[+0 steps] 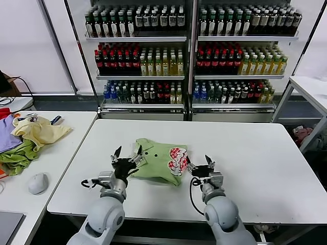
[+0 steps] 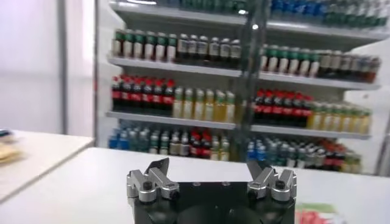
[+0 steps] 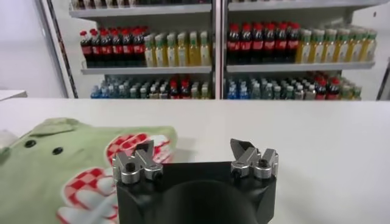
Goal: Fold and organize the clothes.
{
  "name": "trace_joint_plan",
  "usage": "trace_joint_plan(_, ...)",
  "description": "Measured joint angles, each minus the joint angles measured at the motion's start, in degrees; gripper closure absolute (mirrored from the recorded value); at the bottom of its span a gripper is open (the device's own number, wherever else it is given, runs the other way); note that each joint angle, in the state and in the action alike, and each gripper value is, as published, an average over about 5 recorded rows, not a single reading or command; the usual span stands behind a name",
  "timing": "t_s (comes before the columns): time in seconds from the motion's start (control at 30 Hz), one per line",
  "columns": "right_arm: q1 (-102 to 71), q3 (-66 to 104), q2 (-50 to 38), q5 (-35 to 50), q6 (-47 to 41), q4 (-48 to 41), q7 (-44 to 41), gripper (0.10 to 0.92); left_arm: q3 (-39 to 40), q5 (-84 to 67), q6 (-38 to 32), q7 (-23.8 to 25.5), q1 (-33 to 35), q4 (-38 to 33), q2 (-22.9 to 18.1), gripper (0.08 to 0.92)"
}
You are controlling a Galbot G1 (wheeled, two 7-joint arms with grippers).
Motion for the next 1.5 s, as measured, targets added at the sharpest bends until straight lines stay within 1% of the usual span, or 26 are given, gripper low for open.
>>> trace_joint_plan(0.23, 3.8, -2.5, 4.6, -1.7, 0.4, -6.6, 2.6, 0.203, -2.8, 1.1, -0.8, 0.0, 3.4, -1.6, 1.3, 0.177)
trace_joint_plan(0.37, 6.1, -3.0, 6.6, -2.1, 0.3, -10.4, 4.1, 0.232, -3.4, 1.5, -1.0, 0.0, 4.4, -2.3, 1.8, 0.177)
trace_joint_plan(0.7, 10.5, -3.4, 7.5, -2.0, 0.0, -16.8, 5.3, 0.518, -3.5, 2.1, -1.5, 0.0, 5.5, -2.7, 2.1, 0.177)
trace_joint_plan(0.97, 14.6, -3.5, 4.6, -2.4, -0.3, -20.8, 3.4, 0.752, -3.1, 2.5, -1.8, 0.3, 5.5, -2.7, 1.9, 0.177)
trace_joint_plan(1.1, 17.1, -3.4, 2.5, -3.1, 0.3, -23.3, 1.7, 0.851, -2.8, 2.8, -2.0, 0.4, 5.5, -2.6, 1.9, 0.177)
trace_joint_plan(1.17, 18.6, -3.1, 1.5, -4.0, 0.9, -24.9, 0.6, 0.872, -2.6, 3.1, -1.9, 0.4, 5.3, -2.6, 1.8, 0.177)
trace_joint_plan(1.4, 24.5, -2.0, -1.8, -9.0, 5.5, -31.7, -4.4, 0.875, -1.7, 4.1, -1.7, 0.9, 5.2, -2.7, 1.4, 0.177)
trace_joint_plan(1.5, 25.8, -1.7, -2.9, -10.7, 7.5, -33.3, -6.1, 0.849, -1.4, 4.5, -1.6, 1.1, 5.1, -2.5, 1.2, 0.177)
